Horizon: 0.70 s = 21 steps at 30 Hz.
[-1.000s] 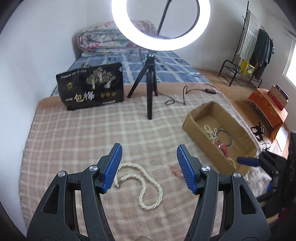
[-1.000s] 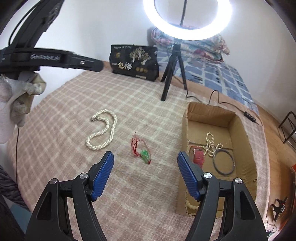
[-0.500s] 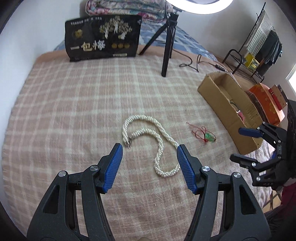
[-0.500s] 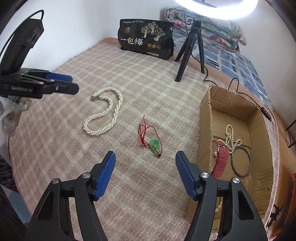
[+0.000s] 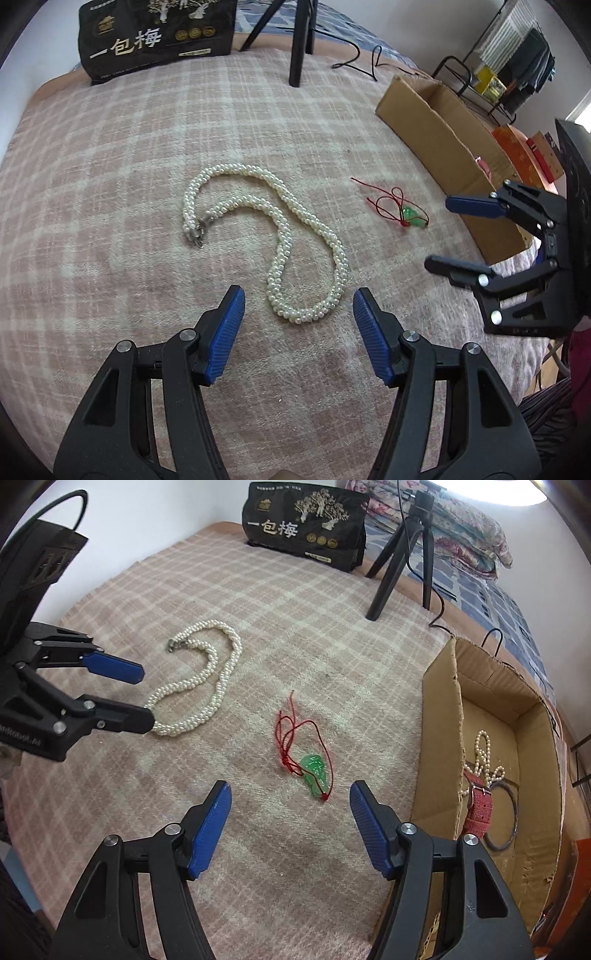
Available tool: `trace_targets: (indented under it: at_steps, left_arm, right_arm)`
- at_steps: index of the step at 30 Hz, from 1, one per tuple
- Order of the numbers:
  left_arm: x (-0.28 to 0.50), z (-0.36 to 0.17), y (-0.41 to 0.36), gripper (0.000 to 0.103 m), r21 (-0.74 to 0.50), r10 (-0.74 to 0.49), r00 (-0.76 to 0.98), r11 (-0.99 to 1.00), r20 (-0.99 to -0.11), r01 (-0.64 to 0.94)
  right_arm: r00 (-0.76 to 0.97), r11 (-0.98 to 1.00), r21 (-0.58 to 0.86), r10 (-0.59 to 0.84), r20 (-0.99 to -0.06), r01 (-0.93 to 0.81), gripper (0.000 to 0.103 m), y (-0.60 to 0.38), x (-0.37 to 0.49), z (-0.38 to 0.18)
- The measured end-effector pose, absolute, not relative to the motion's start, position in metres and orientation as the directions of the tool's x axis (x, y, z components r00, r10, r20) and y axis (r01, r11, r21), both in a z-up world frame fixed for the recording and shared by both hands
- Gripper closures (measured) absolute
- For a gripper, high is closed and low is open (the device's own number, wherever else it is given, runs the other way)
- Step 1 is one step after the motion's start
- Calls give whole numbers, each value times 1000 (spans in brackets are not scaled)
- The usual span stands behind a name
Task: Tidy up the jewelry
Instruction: 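Grasp the jade pendant with the right tool while the left grasps the twisted pearl necklace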
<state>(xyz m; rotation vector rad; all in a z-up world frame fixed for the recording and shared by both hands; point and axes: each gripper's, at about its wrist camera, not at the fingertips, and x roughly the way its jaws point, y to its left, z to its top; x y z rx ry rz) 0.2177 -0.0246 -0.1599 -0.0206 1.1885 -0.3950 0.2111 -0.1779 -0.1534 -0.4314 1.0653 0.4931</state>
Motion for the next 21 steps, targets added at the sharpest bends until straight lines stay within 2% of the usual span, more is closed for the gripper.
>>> trace_targets:
  at_steps: [2, 8, 21]
  left_arm:
    - [218, -163, -28, 40, -211, -301, 308, 932, -903, 294]
    - [225, -170, -39, 40, -162, -260, 310, 938, -914, 308]
    - [241, -181, -56, 40, -91, -198, 330, 946, -923, 311]
  right_arm:
    - [378, 816, -88, 166, -911, -571, 51, -178, 216, -159]
    - [374, 819, -104, 142, -916, -564, 56, -177, 223, -166]
    - [355, 821, -84, 150, -923, -564, 56, -176, 235, -177]
